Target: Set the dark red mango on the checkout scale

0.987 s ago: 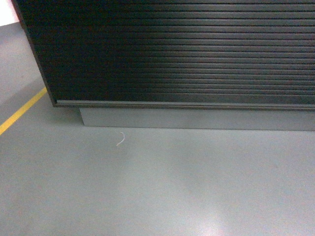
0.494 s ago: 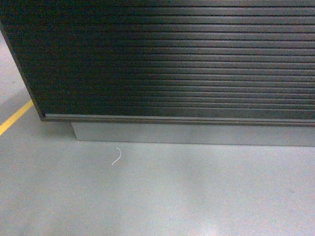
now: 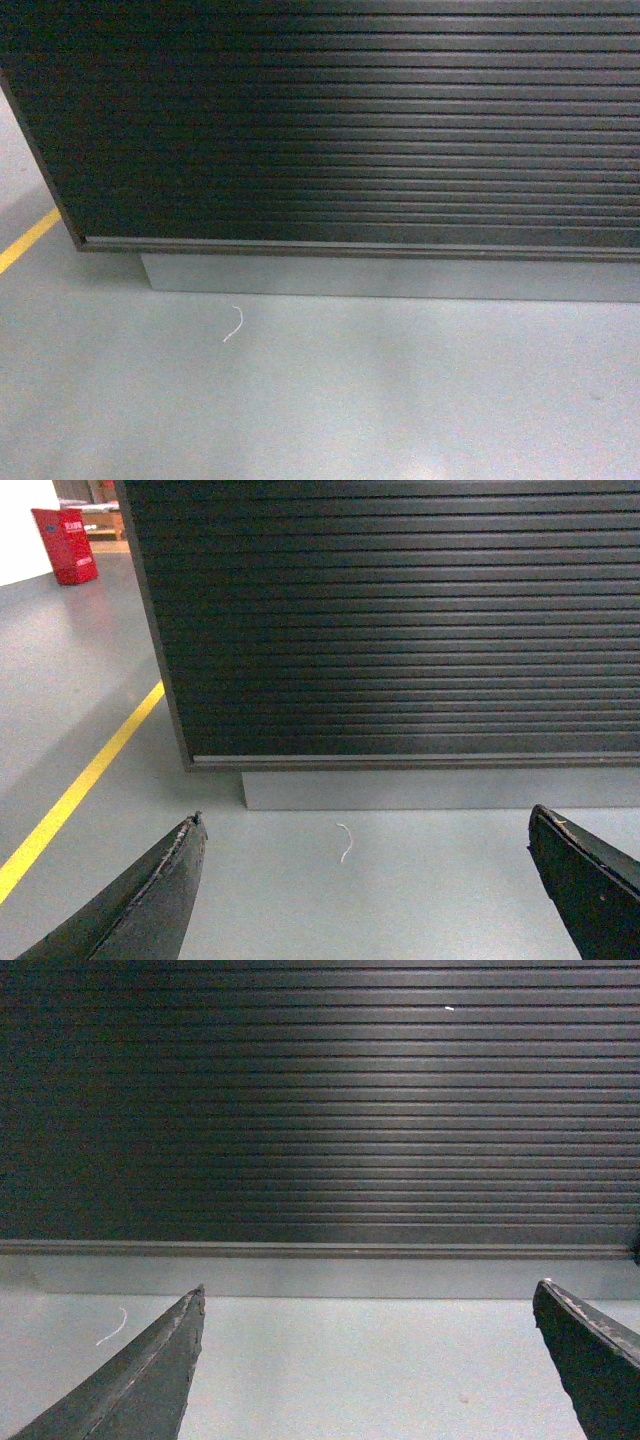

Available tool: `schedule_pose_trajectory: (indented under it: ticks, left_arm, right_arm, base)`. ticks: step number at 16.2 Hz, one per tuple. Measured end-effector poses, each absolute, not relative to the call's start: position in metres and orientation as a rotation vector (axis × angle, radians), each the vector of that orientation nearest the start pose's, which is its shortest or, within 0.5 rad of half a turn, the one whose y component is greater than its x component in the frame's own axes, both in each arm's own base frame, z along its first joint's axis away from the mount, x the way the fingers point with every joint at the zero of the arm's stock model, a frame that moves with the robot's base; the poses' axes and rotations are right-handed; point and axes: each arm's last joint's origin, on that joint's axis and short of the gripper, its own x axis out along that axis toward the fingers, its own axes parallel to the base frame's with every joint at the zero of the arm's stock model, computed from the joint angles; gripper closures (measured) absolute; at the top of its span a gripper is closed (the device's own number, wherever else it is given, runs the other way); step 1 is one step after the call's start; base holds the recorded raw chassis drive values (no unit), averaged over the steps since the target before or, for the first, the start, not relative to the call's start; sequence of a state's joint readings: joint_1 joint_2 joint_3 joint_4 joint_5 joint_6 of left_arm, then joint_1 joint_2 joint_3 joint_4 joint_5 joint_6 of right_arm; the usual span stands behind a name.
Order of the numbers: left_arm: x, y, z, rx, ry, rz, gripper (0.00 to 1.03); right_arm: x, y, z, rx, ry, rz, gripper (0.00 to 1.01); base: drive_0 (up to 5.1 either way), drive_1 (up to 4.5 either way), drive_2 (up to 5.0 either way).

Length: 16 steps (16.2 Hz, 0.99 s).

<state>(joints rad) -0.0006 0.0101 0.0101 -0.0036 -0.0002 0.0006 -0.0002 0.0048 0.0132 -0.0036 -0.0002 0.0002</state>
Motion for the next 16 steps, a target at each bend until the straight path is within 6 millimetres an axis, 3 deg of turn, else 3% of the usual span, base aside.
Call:
schedule_pose_trajectory:
  ticks: [16]
  left_arm:
    - [0.0977,-0.0001,0.1659,0.001,0.003,0.0,0.05]
  right_arm:
    - [0.0972,0.0,0.1673,0.0,-0.005,0.0,0.03]
  base:
    - [-0.1,1.78,-2.0]
